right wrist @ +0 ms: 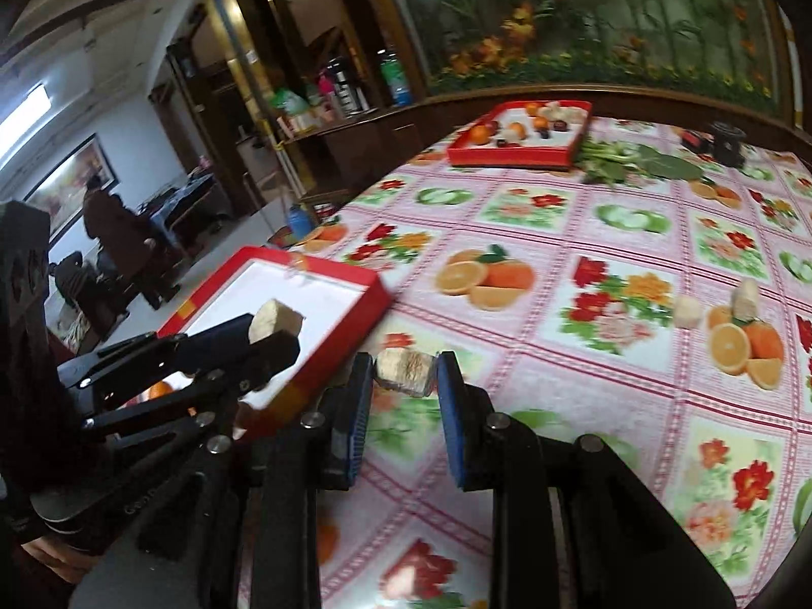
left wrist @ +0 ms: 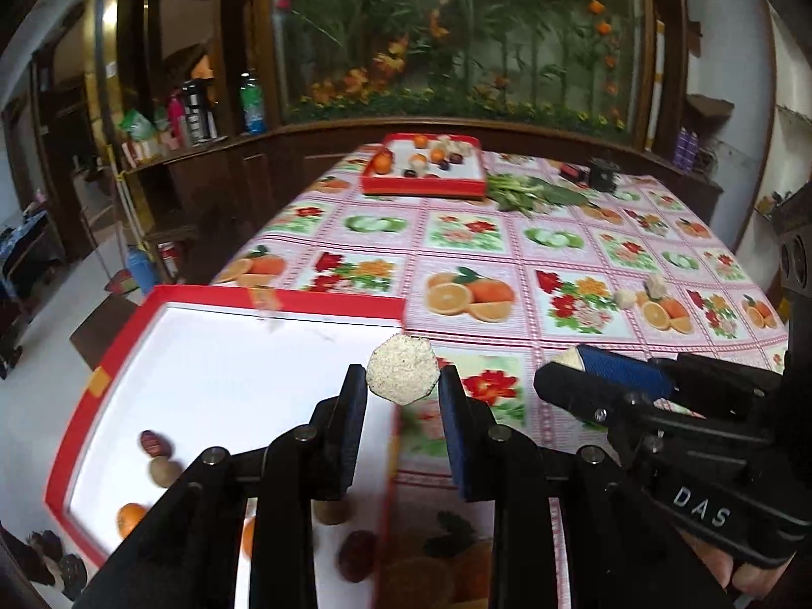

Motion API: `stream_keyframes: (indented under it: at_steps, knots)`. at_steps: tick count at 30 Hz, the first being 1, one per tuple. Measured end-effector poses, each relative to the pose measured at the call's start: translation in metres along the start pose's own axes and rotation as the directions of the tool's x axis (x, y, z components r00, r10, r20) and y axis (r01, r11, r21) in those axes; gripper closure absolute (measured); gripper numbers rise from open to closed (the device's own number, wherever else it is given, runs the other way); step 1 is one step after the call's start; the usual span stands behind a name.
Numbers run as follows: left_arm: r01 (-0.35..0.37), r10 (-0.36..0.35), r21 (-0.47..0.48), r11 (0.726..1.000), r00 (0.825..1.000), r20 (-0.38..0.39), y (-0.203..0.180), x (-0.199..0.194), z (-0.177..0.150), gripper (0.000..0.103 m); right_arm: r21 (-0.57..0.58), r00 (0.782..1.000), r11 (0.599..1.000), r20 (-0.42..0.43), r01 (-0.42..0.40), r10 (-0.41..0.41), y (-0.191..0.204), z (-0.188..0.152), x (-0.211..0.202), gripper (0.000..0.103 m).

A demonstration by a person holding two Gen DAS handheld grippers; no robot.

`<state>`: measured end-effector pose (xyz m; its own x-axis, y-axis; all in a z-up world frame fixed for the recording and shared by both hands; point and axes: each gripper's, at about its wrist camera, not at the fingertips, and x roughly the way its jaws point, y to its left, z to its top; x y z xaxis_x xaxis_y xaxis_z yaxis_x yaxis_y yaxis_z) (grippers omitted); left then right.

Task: Organize fruits
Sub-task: 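Carry both beige pieces into the white tray and open both grippers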

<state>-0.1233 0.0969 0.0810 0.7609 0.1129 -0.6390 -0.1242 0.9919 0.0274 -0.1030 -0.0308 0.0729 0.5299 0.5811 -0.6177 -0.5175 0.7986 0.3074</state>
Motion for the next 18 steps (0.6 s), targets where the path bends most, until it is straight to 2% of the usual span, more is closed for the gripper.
stream_keyframes:
  at_steps: [7,18]
  knots:
    - [-0.072,0.074,-0.042,0.997,0.997,0.039,0.031,-0.012,-0.003,0.075,-0.052,1.000,0.998,-0.014,-0.027,0.026,0.031,0.002,0.010,0.075]
    - [-0.153,0.156,-0.095,0.984,0.987,0.031,0.071,-0.015,-0.015,0.075,-0.109,0.996,0.991,-0.055,-0.081,0.075,0.075,0.004,0.035,0.075]
